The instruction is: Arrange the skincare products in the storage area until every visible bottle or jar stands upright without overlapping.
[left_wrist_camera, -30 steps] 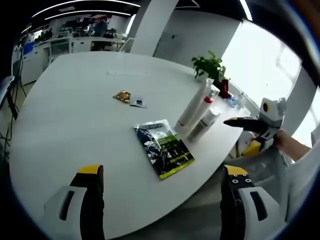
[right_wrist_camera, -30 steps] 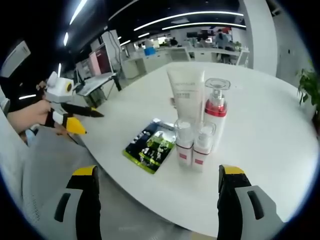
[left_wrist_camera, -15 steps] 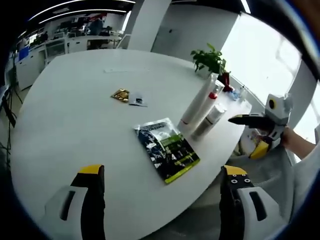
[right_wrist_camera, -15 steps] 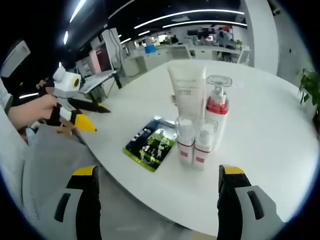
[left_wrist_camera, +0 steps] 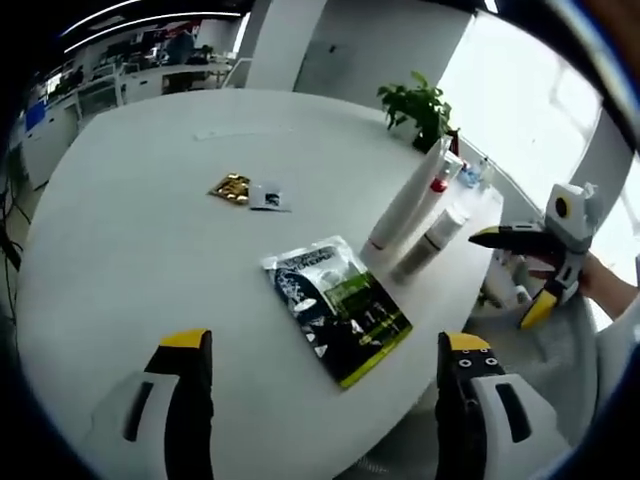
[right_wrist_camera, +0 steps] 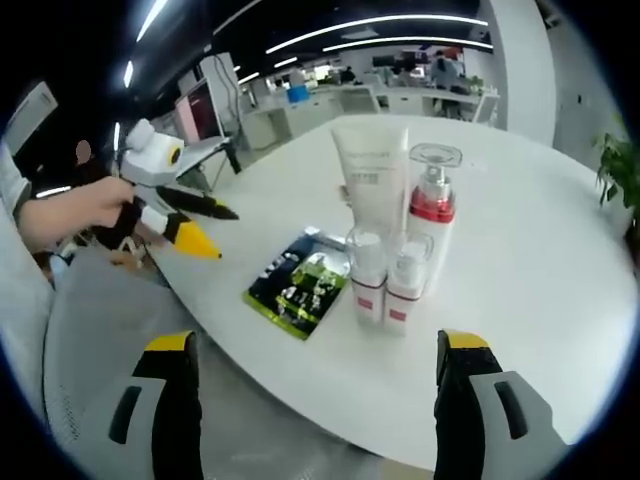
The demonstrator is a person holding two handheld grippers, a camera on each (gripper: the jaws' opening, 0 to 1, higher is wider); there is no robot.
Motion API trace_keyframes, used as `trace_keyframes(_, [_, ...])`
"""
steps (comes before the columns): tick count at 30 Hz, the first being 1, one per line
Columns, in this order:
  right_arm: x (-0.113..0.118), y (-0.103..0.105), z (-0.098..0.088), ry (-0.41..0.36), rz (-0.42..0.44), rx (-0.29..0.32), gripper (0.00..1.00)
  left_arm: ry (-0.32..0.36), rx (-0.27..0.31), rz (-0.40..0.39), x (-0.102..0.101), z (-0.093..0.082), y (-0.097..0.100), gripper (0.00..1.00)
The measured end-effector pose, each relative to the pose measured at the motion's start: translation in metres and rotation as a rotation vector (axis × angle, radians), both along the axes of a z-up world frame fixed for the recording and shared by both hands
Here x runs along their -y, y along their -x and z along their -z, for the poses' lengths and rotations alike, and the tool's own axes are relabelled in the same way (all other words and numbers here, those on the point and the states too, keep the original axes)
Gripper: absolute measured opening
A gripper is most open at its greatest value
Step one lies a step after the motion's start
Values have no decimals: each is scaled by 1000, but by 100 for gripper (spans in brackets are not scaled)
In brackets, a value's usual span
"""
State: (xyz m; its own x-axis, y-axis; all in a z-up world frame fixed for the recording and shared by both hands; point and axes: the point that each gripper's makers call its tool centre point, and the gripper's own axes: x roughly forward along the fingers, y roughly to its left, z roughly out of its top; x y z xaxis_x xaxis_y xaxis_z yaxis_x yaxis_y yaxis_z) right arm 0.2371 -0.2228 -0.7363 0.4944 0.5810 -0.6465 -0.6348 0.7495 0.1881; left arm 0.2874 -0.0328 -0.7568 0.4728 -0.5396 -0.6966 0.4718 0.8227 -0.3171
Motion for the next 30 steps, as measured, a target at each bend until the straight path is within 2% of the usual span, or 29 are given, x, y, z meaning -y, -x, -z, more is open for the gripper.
trace_keyframes(11, [-1, 1, 1, 5, 7, -12, 98, -35, 6, 27, 10, 4, -34, 85])
trace_keyframes(13, [-1, 2, 1, 4, 12, -15, 98, -40, 5, 27, 11, 6, -33, 85])
trace_keyframes(15, [0, 2, 2, 3, 17, -17, 98, -50, -1, 32, 14, 10, -42, 85])
trace_keyframes(17, [0, 2, 1, 4, 21, -14, 98, -63, -5, 32, 16, 13, -38, 85])
trace_keyframes(19, [0, 2, 2, 2, 23, -18, 98, -68, -13, 26, 14, 17, -50, 85])
trace_keyframes(20, [0, 2, 2, 4, 22, -20, 98, -71, -14, 17, 15, 15, -49, 85])
trace_keyframes(23, [1, 1, 3, 6, 19, -24, 98, -82, -4, 0, 18, 18, -66, 85])
trace_keyframes(25, [1, 2, 4, 11, 17, -26, 98, -90, 3, -3, 21, 19, -65, 84])
trace_keyframes(26, [1, 2, 4, 11, 16, -27, 98, -92, 8, -3, 20, 20, -74, 84])
trace_keyframes(30, [-1, 4, 6, 17, 6, -39, 98, -106, 40, -4, 26, 22, -85, 81])
